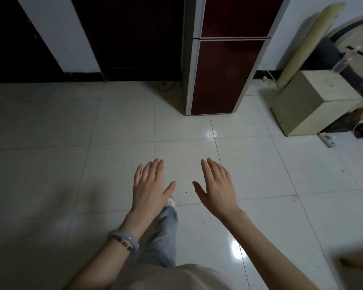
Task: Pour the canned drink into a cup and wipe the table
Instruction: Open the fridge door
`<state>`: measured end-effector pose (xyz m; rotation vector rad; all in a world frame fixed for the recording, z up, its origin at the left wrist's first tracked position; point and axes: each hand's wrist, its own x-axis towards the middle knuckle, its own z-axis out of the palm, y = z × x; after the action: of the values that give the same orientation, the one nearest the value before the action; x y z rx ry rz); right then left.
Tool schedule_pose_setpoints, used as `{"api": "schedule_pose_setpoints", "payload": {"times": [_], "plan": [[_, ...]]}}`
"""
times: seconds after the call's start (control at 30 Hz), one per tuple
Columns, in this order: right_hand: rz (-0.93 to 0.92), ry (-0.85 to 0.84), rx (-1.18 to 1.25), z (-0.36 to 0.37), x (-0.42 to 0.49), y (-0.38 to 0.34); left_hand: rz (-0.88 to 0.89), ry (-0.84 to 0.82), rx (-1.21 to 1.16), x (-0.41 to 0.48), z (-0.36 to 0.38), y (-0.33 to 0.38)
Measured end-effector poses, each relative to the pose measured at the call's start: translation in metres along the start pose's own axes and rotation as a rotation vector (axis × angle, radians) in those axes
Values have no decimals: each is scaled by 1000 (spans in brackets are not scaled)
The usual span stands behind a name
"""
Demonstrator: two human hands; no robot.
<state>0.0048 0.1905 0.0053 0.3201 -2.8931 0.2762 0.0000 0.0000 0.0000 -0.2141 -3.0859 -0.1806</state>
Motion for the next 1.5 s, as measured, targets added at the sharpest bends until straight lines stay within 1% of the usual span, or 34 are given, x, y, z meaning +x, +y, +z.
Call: {"api": "schedule_pose_setpoints", "payload": {"times": [0.07,0.17,0.37,0.57,0.77,0.97,1.2,1.33,1.5], "plan": [[25,-23,30,6,28,9,-5,3,-26,33,0,-5],[47,-29,23,17,81,21,15,27,5,91,2,-12],[66,-63,21,31,189,39,87,37,12,206,-6,-12],[129,-17,8,31,282,73,131,33,10,304,-7,-8],[201,-30,9,41,361,119,131,18,16,394,-2,1],[188,-27,19,57,457,184,79,-5,7,494,15,12],[164,-21,42,55,566,255,32,5,-20,615,17,41],[125,-2,71,57,619,281,10,37,-52,677,15,58],[81,-7,96,67,667,296,-8,65,-65,727,12,59]]}}
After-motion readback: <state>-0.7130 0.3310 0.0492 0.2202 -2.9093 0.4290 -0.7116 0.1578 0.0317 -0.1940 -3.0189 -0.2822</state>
